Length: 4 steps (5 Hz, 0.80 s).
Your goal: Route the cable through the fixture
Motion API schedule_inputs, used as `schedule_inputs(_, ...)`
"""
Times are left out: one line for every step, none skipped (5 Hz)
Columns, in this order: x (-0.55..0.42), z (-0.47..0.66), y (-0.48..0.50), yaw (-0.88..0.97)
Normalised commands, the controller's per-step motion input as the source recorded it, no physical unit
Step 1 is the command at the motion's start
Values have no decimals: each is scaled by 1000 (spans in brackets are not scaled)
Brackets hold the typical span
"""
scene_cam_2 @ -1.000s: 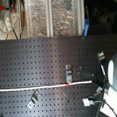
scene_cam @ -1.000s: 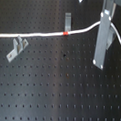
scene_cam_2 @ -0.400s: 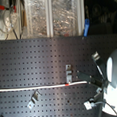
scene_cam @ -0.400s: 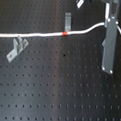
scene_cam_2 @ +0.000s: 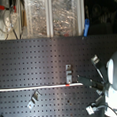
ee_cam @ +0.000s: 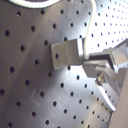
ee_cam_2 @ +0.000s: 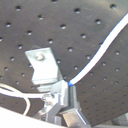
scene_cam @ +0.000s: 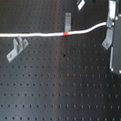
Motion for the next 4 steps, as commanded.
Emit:
schedule_inputs(0, 0, 0, -129)
schedule_inputs(-120, 0, -19, -123)
schedule_inputs(-152, -66, -13, -29)
schedule_inputs(-45, 0, 6, 0)
